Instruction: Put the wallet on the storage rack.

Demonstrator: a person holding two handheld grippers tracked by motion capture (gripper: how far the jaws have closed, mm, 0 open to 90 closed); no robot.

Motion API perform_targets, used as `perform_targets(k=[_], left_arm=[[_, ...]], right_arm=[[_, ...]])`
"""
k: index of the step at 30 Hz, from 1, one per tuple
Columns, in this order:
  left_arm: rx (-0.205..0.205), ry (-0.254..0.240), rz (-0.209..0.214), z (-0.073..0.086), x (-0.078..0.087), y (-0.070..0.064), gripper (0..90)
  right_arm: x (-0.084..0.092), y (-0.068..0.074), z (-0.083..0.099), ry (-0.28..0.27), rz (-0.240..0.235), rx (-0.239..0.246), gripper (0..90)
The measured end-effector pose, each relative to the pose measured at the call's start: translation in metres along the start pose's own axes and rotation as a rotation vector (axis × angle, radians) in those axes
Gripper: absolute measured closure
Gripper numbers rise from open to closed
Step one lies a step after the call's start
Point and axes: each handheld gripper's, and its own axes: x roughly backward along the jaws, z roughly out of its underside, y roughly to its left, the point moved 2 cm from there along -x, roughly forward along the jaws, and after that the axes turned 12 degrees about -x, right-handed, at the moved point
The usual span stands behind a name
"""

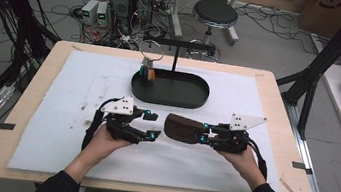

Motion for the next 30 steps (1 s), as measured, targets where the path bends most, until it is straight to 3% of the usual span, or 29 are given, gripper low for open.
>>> perform_targets(k=[4,9,13,21,30], left_arm=[[-0.019,0.015,-0.068,-0.001,0.011,-0.001,32.2],[-0.012,0.026,-0.110,0.003,0.026,-0.001,28.7],[0.000,0.050,-0.140,0.013,0.037,-0.002,27.8],[0.010,0.040,-0.192,0.023,0.059,-0.007,25.3],[0.007,0.026,-0.234,0.028,0.068,-0.008,25.0]], right_arm=[[0.001,-0.005,-0.006,-0.013,0.077,-0.002,71.9],[0.001,-0.016,-0.015,-0.029,0.204,-0.019,72.0],[-0.003,-0.025,-0.027,-0.055,0.266,-0.028,72.0],[-0.017,-0.039,-0.051,-0.055,0.355,-0.021,72.1],[-0.045,-0.061,-0.065,-0.051,0.450,-0.039,72.1]])
